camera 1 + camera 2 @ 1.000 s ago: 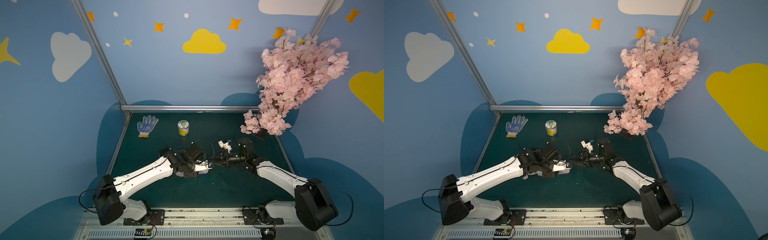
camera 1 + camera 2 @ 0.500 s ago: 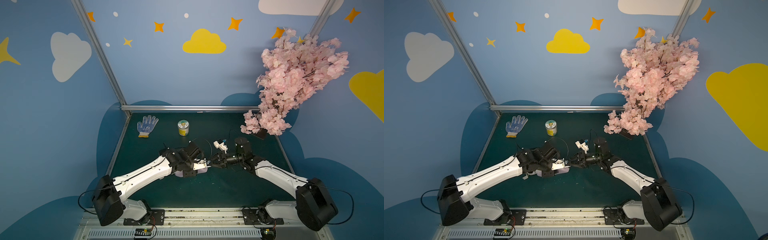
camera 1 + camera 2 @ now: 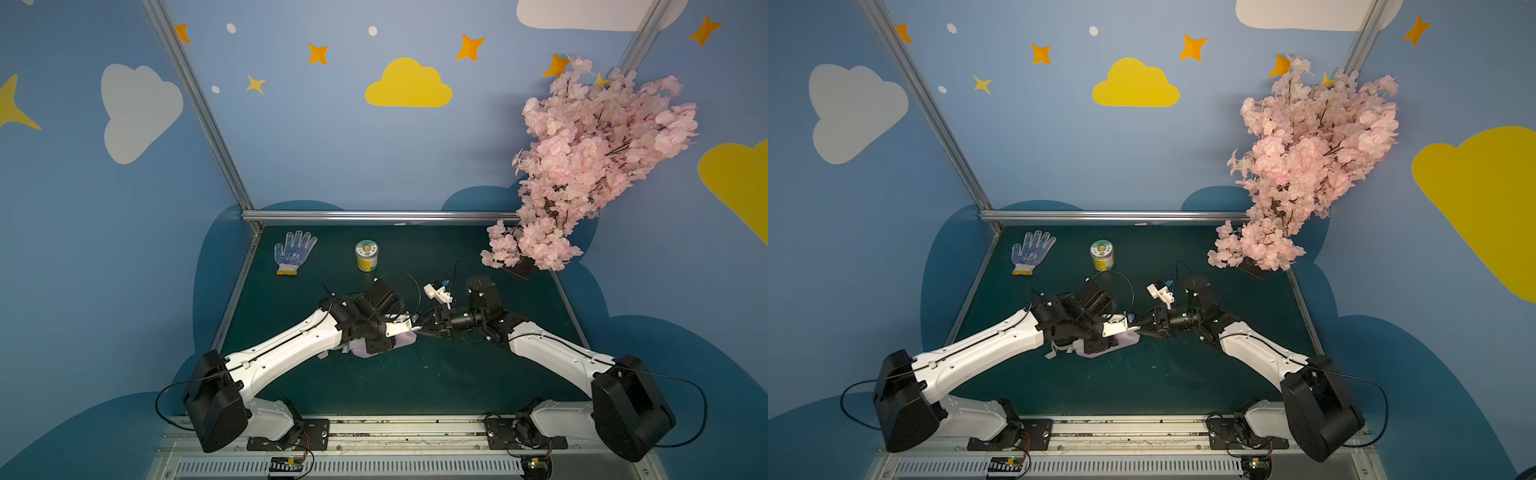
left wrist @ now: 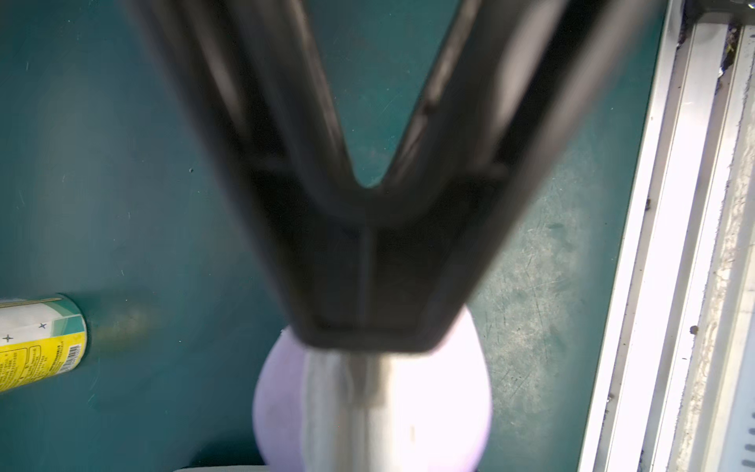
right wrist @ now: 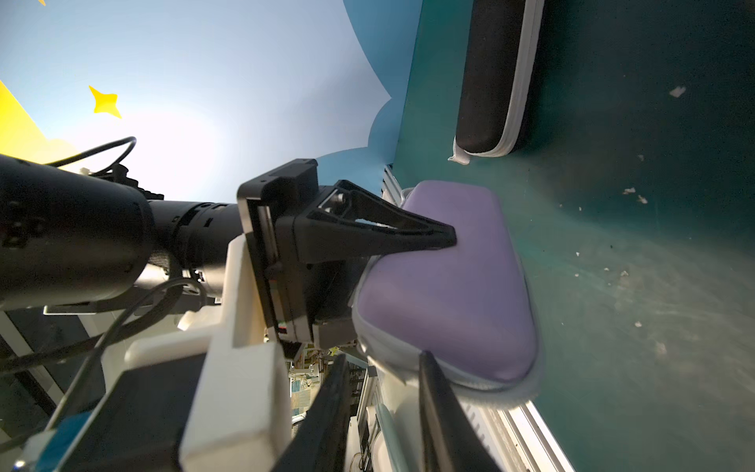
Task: Put umbrellas into zippered umbrella sleeves
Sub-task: Zip the zipper on the umbrella sleeve.
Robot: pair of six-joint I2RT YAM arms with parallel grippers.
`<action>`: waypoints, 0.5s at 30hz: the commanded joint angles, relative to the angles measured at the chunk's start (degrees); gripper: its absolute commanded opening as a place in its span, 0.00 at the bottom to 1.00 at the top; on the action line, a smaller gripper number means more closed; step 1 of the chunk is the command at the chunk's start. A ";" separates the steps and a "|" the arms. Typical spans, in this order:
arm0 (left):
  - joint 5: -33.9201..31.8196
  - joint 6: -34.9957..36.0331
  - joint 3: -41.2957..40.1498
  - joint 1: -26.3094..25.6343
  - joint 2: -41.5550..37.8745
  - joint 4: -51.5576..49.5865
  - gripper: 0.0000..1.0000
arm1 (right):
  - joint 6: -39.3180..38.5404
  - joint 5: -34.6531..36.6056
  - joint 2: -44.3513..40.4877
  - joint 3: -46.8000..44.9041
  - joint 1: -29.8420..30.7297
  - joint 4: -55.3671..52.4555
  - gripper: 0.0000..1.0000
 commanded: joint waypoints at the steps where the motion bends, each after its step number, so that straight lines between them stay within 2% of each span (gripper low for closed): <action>1: 2.61 -1.27 0.61 0.36 -1.64 2.70 0.04 | -3.11 0.31 0.48 2.12 1.22 -3.20 0.30; 15: 13.41 -5.19 5.82 1.56 1.00 -1.76 0.03 | -12.26 6.77 1.57 4.58 3.61 -11.87 0.23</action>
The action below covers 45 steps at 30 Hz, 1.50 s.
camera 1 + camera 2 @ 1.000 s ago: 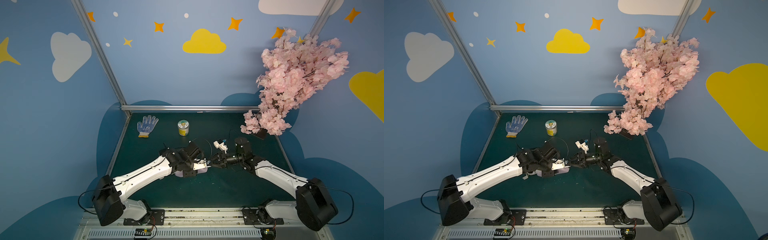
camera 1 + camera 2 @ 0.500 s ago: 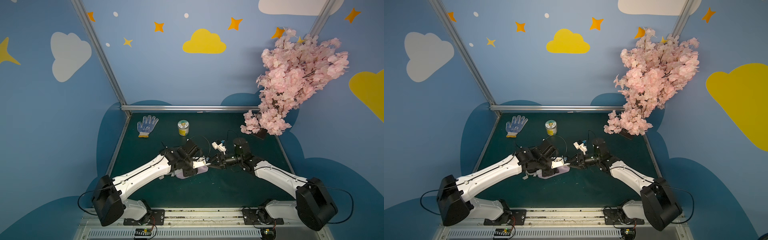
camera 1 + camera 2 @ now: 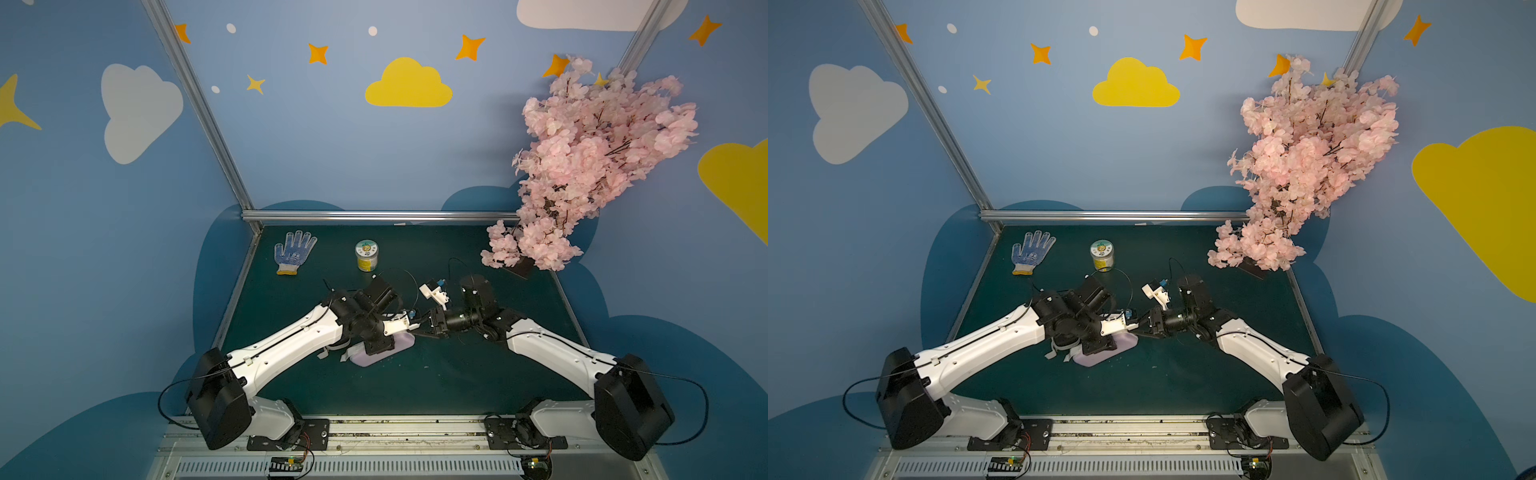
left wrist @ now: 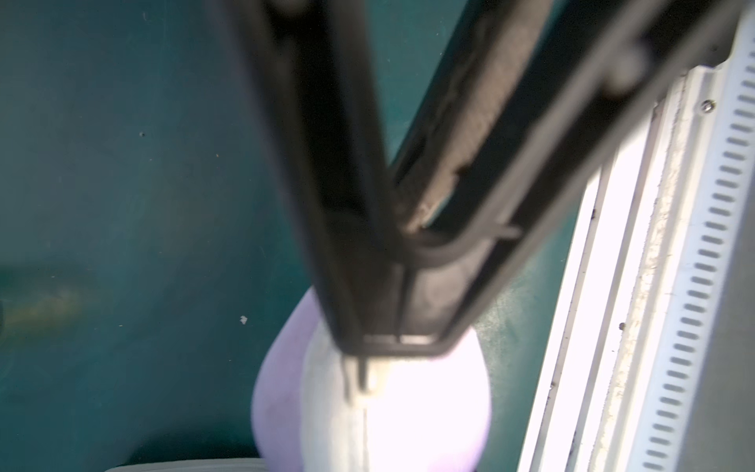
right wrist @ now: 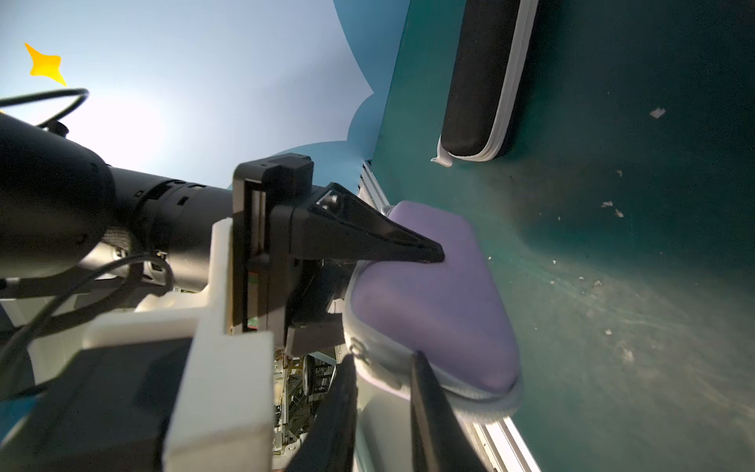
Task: Put umbrellas into zippered umbrella sleeves
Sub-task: Zip the zipper on the umbrella sleeve.
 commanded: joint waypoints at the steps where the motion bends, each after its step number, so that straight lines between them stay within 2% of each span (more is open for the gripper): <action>1: 7.62 -1.05 3.95 -0.14 -0.28 2.87 0.03 | -3.31 2.42 1.41 1.16 1.13 -3.72 0.22; 15: 9.16 -1.93 7.39 -0.16 2.61 -0.44 0.03 | -5.28 6.58 2.74 3.40 3.05 -8.65 0.14; 21: 11.51 -1.57 6.74 0.78 2.46 -1.03 0.03 | -6.26 6.31 2.23 2.59 3.04 -8.01 0.01; 28: 19.10 5.73 3.12 5.91 -0.44 -5.80 0.03 | -16.84 4.43 -3.19 0.58 0.39 -12.96 0.00; 31: 17.98 8.27 2.95 6.31 -1.11 -6.77 0.03 | -19.05 6.70 -4.71 0.26 -0.59 -15.23 0.00; 33: 16.73 8.99 3.68 6.39 -0.70 -8.02 0.03 | -19.24 4.75 -4.87 -0.24 -2.07 -14.29 0.00; 35: 16.74 9.23 4.51 6.35 -0.21 -9.36 0.03 | -17.69 1.79 -4.84 -0.61 -2.61 -11.41 0.18; 37: 18.17 9.14 4.71 6.44 -0.24 -9.64 0.03 | -17.29 1.13 -4.99 -0.04 -1.94 -10.24 0.28; 41: 19.52 8.79 4.54 6.32 -0.55 -9.10 0.03 | -14.56 -1.57 -4.25 0.44 -1.56 -5.52 0.39; 45: 19.82 8.55 4.50 6.07 -0.44 -8.49 0.03 | -10.48 -3.11 -2.66 0.83 -0.87 0.09 0.44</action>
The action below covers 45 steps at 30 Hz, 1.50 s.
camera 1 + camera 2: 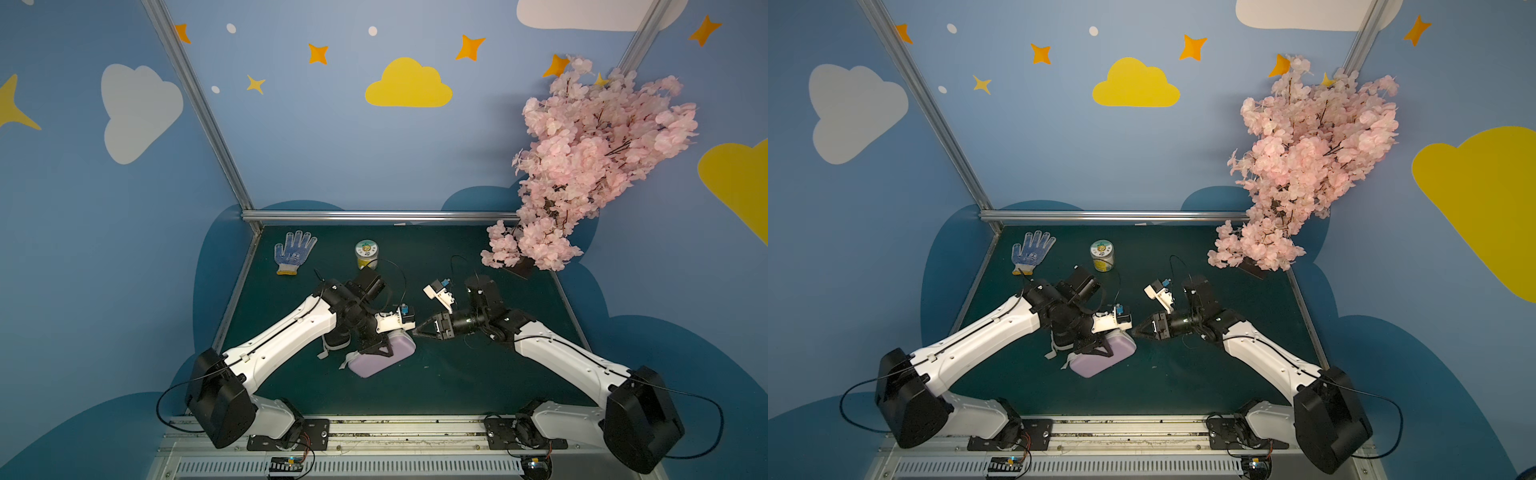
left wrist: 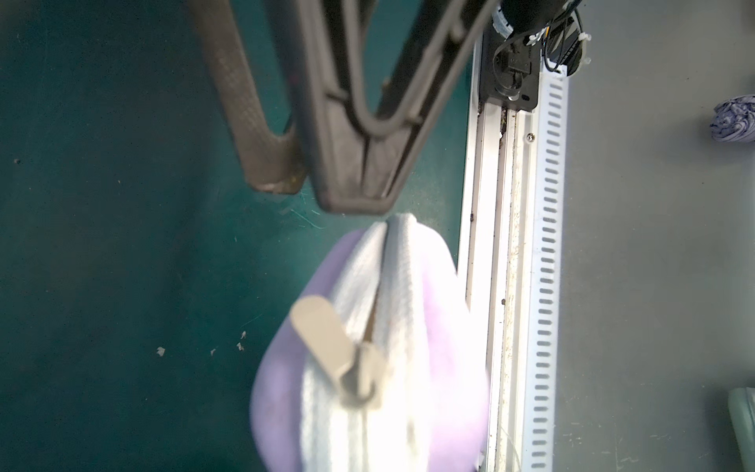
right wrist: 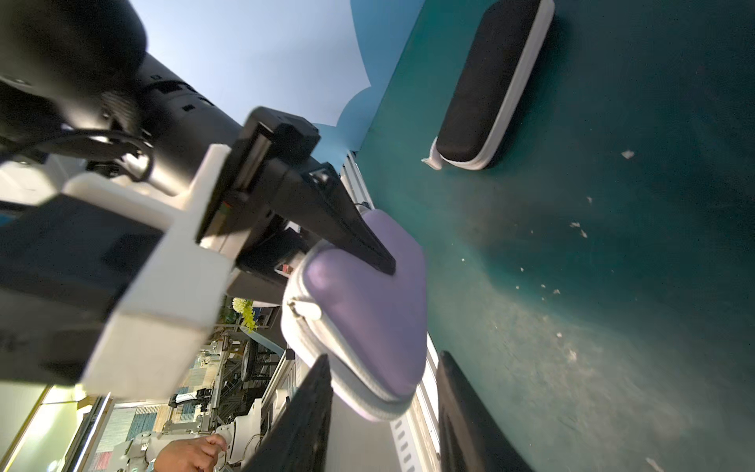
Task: Put umbrellas into zippered umbrella sleeves
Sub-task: Zip the zipper on the umbrella sleeve, then adjust the umbrella sleeve.
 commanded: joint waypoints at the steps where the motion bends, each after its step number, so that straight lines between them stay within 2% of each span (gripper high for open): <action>1: 2.79 0.46 1.53 -0.24 -0.69 0.21 0.03 | 3.29 -2.66 1.53 1.39 0.99 5.66 0.44; 8: 0.64 -1.10 1.25 -0.36 0.44 1.78 0.03 | 2.29 0.71 3.27 4.52 3.73 2.34 0.45; 14: -3.29 -3.65 2.81 -1.01 3.29 2.21 0.03 | 6.29 4.44 3.83 4.56 4.24 3.67 0.45; 18: -6.00 -3.84 3.53 -1.56 4.85 2.30 0.03 | 7.72 6.30 5.10 5.08 4.44 2.80 0.42; 20: -7.10 -4.25 3.80 -1.69 5.16 3.04 0.03 | 9.97 6.44 6.17 5.03 4.44 3.93 0.42; 27: -9.26 -7.57 4.06 -2.10 5.61 6.43 0.03 | 23.15 9.95 7.43 1.50 4.54 17.78 0.42; 30: -8.70 -8.86 2.95 -2.13 3.78 9.15 0.03 | 25.75 10.55 8.61 0.66 4.50 21.16 0.37; 32: -6.81 -10.11 2.10 -1.47 1.37 11.36 0.03 | 24.33 11.19 9.11 0.61 4.08 17.67 0.30; 34: -3.68 -10.90 0.69 0.28 -1.63 13.72 0.03 | 22.66 9.97 9.33 -0.83 1.81 15.49 0.24; 36: -0.77 -10.11 0.21 1.81 -3.18 13.31 0.03 | 19.51 8.63 7.50 -2.74 -1.86 13.77 0.23; 37: 0.03 -8.80 0.07 2.17 -3.47 12.31 0.03 | 16.05 8.26 5.38 -2.77 -3.51 11.02 0.27; 39: 1.26 -6.13 0.33 2.49 -3.38 9.35 0.03 | 10.78 7.88 1.94 -1.26 -4.68 5.39 0.43; 40: 2.07 -4.68 0.55 2.90 -3.04 7.74 0.03 | 9.01 6.49 0.48 -0.48 -4.68 4.63 0.53; 43: 5.39 -2.51 0.72 5.21 -2.33 6.43 0.03 | 2.29 0.76 -2.20 1.55 -4.05 3.67 0.74; 45: 7.94 -1.72 1.92 6.42 -1.62 5.62 0.03 | -1.32 -0.84 -2.88 2.07 -3.25 2.21 0.78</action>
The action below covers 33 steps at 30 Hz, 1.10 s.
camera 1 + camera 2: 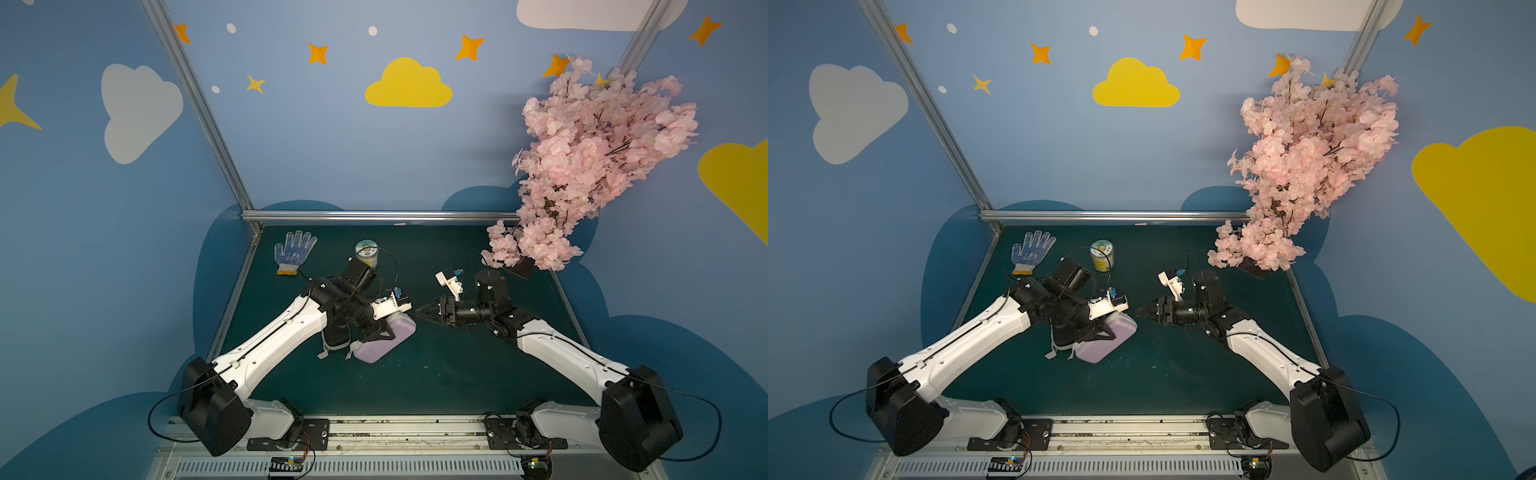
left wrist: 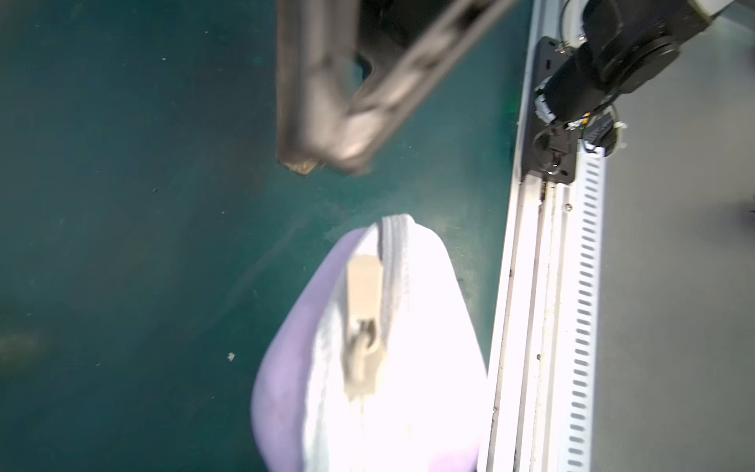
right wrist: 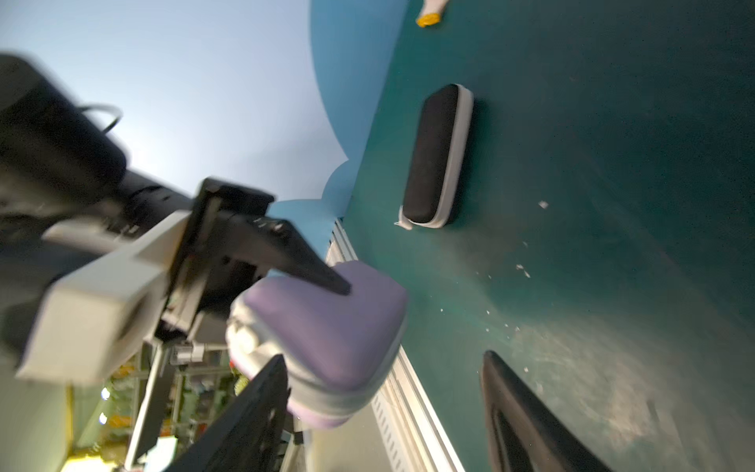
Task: Put umbrellas into zippered umbrella sleeves
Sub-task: Adjust the umbrella sleeve.
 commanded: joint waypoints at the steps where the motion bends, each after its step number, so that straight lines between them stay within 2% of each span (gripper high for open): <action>1: 7.80 3.32 3.11 1.88 1.08 -1.96 0.03 | -9.49 -5.26 -1.67 2.15 1.17 -3.84 0.78; 5: 12.01 4.69 6.35 2.02 3.23 -4.96 0.03 | -10.34 -6.69 0.52 3.67 2.06 -2.48 0.79; 9: 15.07 5.45 7.40 2.06 3.50 -7.13 0.03 | -19.56 -9.88 6.20 10.06 4.21 -11.00 0.77; 11: 16.85 5.71 7.75 2.02 3.85 -8.10 0.03 | -21.21 -9.60 7.70 11.53 5.52 -11.57 0.76; 14: 18.37 5.33 8.36 2.02 4.84 -8.88 0.03 | -20.34 -10.36 9.41 12.99 6.56 -8.55 0.69; 17: 18.56 4.58 9.05 1.94 5.85 -9.35 0.03 | -19.37 -11.43 10.84 13.60 6.94 -6.76 0.56; 23: 17.59 2.17 11.84 2.53 9.06 -10.53 0.05 | -22.51 -12.37 11.37 13.69 7.29 -9.41 0.45; 25: 17.49 1.14 13.29 2.72 10.27 -11.09 0.06 | -23.33 -12.56 11.72 13.99 7.29 -10.97 0.49; 27: 17.74 0.26 14.49 3.07 11.35 -11.53 0.06 | -23.86 -12.75 11.83 13.99 7.27 -11.90 0.60; 29: 18.09 -0.25 15.33 3.17 12.23 -11.80 0.07 | -23.56 -12.41 11.75 13.52 7.29 -11.20 0.63; 31: 18.44 -0.44 15.99 3.17 13.06 -12.16 0.07 | -23.53 -11.64 11.99 13.42 7.29 -10.90 0.62; 33: 18.42 -1.01 16.53 3.17 13.51 -12.25 0.07 | -22.75 -10.97 12.12 13.30 7.14 -9.59 0.52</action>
